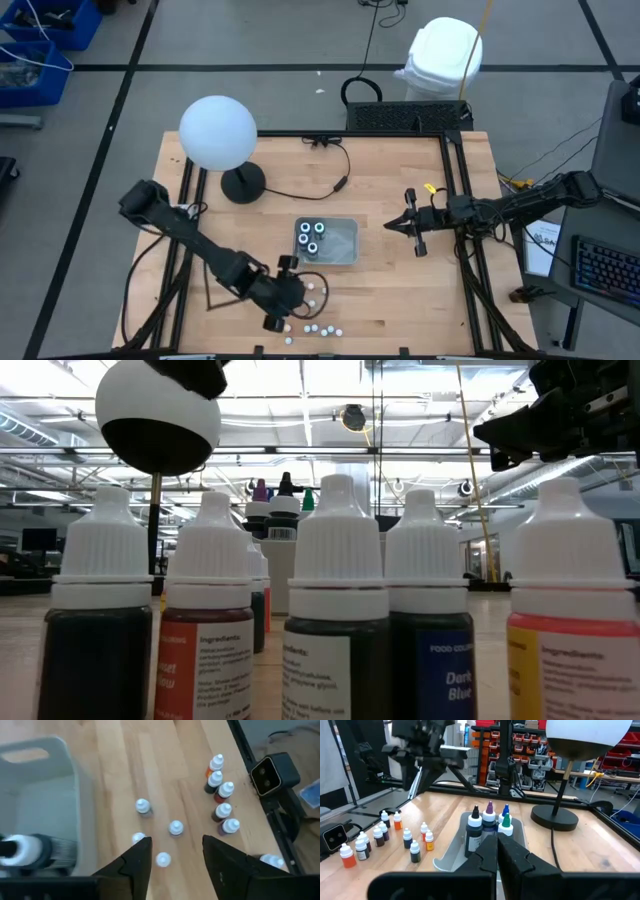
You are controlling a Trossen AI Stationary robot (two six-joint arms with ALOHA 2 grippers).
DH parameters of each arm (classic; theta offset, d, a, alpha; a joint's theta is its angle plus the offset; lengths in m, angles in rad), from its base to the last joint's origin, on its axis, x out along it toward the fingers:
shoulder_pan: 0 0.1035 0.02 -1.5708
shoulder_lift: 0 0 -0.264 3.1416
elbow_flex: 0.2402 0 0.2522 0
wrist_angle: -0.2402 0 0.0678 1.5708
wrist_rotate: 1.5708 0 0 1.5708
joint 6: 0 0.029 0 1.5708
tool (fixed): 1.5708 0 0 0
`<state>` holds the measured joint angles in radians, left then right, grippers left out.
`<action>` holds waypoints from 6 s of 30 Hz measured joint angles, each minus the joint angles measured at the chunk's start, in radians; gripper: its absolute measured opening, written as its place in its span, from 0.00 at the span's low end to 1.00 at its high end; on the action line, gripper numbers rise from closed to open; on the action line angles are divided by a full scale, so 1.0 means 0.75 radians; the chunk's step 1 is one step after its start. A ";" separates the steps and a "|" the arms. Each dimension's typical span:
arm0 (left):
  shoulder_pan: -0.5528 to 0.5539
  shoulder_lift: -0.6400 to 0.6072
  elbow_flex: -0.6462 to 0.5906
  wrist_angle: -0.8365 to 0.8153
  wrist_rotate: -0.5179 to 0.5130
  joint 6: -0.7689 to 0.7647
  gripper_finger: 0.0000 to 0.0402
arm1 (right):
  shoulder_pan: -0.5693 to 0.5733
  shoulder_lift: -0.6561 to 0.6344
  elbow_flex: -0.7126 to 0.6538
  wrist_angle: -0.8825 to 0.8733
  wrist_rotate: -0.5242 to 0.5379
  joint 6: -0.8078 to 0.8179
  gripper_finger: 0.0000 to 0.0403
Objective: Pick & Place food coloring
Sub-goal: Put the small orange food coloring bottle into the gray bin
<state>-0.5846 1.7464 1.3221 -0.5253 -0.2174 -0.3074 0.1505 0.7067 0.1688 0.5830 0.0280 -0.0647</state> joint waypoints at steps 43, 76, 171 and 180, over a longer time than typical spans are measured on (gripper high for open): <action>0.118 0.256 0.011 -0.055 0.172 -0.002 0.45 | 0.000 0.001 0.001 -0.046 0.001 0.001 0.00; 0.134 0.264 0.011 -0.001 0.278 0.020 0.45 | 0.000 0.001 0.001 -0.046 0.002 0.001 0.00; 0.628 0.660 0.802 -0.409 0.119 0.444 0.19 | 0.000 0.001 -0.017 -0.048 0.005 0.000 0.00; 0.645 0.705 0.802 -0.379 0.161 0.436 0.19 | 0.000 0.001 -0.017 -0.047 0.003 0.000 0.00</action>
<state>-0.1005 2.2748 1.9236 -0.8099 -0.0964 0.0193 0.1504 0.7074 0.1562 0.5481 0.0299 -0.0647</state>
